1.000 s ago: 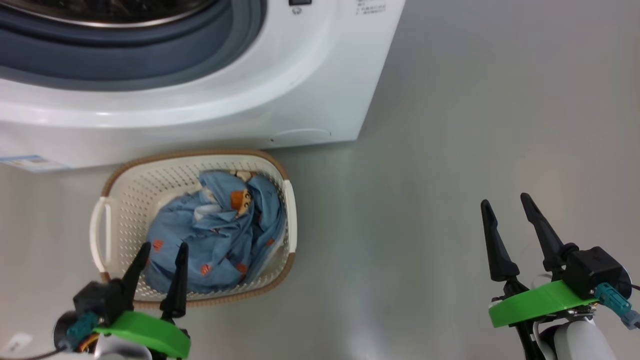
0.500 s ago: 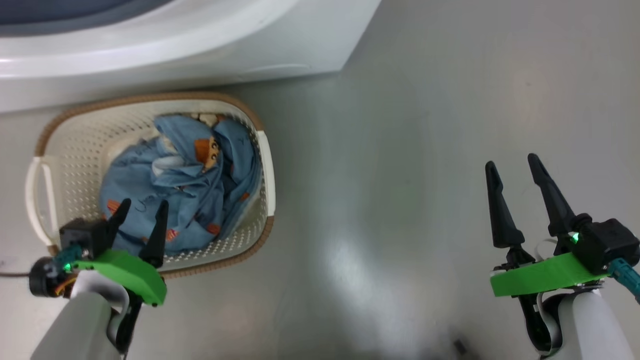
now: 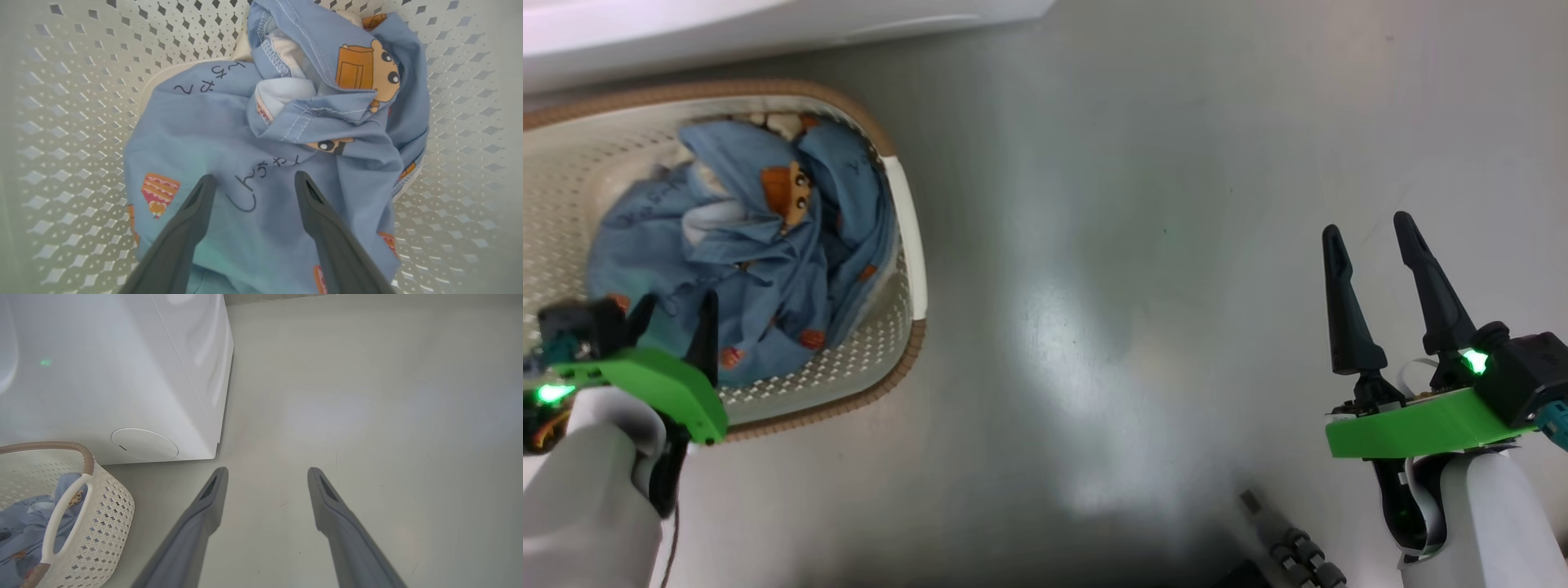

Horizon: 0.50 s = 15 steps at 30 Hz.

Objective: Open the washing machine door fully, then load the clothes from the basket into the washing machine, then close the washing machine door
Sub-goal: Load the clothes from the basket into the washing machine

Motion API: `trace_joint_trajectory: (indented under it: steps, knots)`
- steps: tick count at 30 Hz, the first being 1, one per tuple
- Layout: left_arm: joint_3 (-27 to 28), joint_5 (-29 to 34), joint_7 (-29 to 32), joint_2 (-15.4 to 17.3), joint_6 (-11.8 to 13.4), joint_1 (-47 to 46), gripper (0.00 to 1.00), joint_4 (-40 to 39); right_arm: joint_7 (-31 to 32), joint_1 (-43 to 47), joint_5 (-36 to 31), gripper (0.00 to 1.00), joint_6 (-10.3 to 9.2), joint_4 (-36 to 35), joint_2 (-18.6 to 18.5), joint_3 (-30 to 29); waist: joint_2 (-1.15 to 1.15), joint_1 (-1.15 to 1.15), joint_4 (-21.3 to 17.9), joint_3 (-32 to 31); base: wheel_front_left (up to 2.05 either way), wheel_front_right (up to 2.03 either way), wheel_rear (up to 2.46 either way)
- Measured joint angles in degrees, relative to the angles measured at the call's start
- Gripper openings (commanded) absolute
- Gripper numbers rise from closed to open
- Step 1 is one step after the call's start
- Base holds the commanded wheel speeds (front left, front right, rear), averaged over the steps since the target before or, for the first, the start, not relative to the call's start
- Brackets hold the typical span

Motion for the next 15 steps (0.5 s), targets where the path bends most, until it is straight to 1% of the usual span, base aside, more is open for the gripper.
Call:
trace_joint_trajectory:
  steps: [5,9,15]
  knots:
    - [-0.05,-3.81,3.82,-0.62,0.0,-3.2,1.0,2.76,0.0,-0.05,0.45,1.0,0.0,-0.19,0.0,0.11,0.0,0.0,-0.66,1.82,0.0,0.0,0.0]
    - [-0.47,-5.44,6.71,-0.57,0.0,-5.73,1.0,4.17,0.0,-0.35,0.79,1.0,0.0,-0.54,-0.01,0.31,0.0,0.0,-0.88,3.0,0.0,0.0,0.0]
    - [-2.6,-6.14,10.53,-0.54,0.0,-9.59,1.0,5.55,0.0,-0.76,1.26,1.0,0.0,-1.01,0.0,1.03,0.0,0.0,-1.21,4.42,0.0,0.0,0.0]
